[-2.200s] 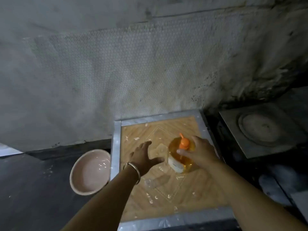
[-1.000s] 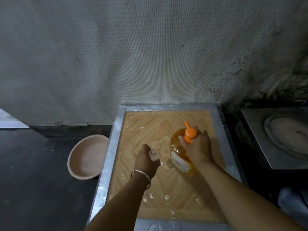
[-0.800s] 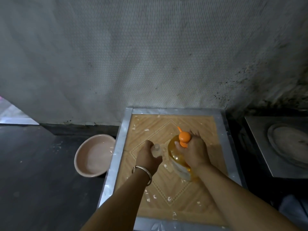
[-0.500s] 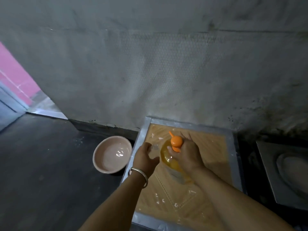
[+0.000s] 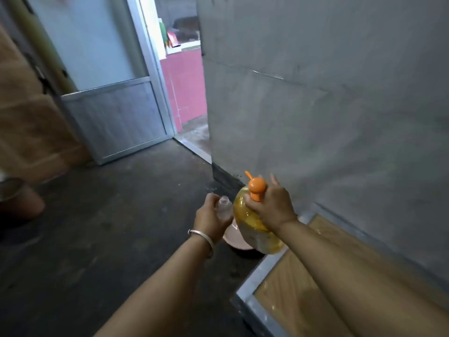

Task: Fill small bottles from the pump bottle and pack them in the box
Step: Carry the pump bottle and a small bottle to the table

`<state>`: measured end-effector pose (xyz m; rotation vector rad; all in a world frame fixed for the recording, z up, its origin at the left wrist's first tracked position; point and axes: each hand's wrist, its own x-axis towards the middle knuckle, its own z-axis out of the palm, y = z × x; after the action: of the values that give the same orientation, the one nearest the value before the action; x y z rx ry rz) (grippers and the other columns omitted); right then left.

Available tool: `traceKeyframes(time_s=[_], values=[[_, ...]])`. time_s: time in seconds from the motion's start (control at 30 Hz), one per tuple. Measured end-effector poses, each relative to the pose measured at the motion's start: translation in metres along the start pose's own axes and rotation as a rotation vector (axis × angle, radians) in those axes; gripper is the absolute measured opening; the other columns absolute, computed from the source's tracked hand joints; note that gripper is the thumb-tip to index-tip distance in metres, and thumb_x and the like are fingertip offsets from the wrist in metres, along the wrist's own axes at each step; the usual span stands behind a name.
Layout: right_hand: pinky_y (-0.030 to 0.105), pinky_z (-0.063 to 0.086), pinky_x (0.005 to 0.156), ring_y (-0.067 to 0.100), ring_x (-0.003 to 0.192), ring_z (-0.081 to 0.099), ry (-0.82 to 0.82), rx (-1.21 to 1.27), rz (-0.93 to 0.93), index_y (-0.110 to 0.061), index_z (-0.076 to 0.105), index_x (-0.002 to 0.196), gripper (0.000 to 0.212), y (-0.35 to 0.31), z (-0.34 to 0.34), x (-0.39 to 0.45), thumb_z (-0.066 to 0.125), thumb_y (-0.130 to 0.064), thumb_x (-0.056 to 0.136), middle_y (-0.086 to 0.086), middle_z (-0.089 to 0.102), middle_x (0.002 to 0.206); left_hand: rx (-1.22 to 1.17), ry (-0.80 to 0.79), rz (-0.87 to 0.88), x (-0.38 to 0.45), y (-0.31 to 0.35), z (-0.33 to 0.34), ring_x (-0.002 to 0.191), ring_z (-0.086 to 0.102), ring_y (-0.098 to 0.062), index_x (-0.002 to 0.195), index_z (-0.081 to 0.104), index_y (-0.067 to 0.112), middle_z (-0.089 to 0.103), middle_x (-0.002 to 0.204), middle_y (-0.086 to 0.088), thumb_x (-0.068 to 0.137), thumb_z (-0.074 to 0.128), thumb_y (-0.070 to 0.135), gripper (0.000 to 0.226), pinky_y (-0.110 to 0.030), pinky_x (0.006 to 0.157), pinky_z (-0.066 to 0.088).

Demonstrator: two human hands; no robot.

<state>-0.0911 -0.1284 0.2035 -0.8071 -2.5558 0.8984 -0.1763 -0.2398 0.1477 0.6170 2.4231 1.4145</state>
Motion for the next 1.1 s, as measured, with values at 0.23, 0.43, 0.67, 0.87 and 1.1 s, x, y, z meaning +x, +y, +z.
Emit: traceKeyframes(time_s=[0.23,0.43,0.67,0.87,1.1], values=[[0.036,0.043,0.091,0.038,0.121,0.050,-0.177,0.053,-0.162,-0.006,0.059,0.097,0.028,-0.158,0.108,-0.004,0.066,-0.028,0.082,0.027,0.057,0.121,0.050,0.210,-0.120,-0.014,-0.081,-0.186,0.094,0.060,-0.023,0.106,0.051,0.010,0.064,0.105,-0.009,0.072,0.074,0.014,0.041,-0.027,0.080,0.046],[0.035,0.044,0.090,0.036,0.111,0.056,-0.330,0.185,-0.270,-0.020,0.053,0.083,0.016,-0.292,0.213,-0.035,0.067,-0.026,0.083,0.025,0.061,0.116,0.090,0.388,-0.200,-0.047,-0.144,-0.343,0.089,0.058,-0.019,0.106,0.052,0.010,0.063,0.101,-0.007,0.072,0.074,0.014,0.041,-0.026,0.079,0.045],[0.030,0.039,0.073,0.029,0.083,0.058,-0.492,0.165,-0.506,0.003,0.066,0.087,0.027,-0.431,0.337,-0.064,0.069,-0.023,0.080,0.021,0.065,0.090,0.085,0.617,-0.361,-0.098,-0.216,-0.489,0.084,0.055,-0.015,0.102,0.051,0.013,0.059,0.093,0.000,0.072,0.074,0.016,0.037,-0.017,0.069,0.037],[0.037,0.034,0.091,0.033,0.094,0.052,-0.615,0.115,-0.829,-0.009,0.063,0.082,0.016,-0.538,0.424,-0.088,0.062,-0.025,0.085,-0.007,0.037,0.060,0.094,0.791,-0.516,-0.125,-0.278,-0.591,0.086,0.054,-0.014,0.103,0.050,0.015,0.058,0.094,0.001,0.073,0.072,0.014,0.038,-0.018,0.070,0.036],[0.026,0.017,0.076,0.016,0.085,0.030,-0.728,0.160,-1.072,-0.021,0.046,0.074,0.020,-0.656,0.529,-0.118,0.061,-0.027,0.087,-0.011,0.032,0.064,0.022,1.003,-0.684,-0.156,-0.341,-0.702,0.092,0.056,-0.015,0.106,0.047,0.019,0.060,0.106,-0.002,0.075,0.071,0.016,0.039,-0.026,0.077,0.046]])
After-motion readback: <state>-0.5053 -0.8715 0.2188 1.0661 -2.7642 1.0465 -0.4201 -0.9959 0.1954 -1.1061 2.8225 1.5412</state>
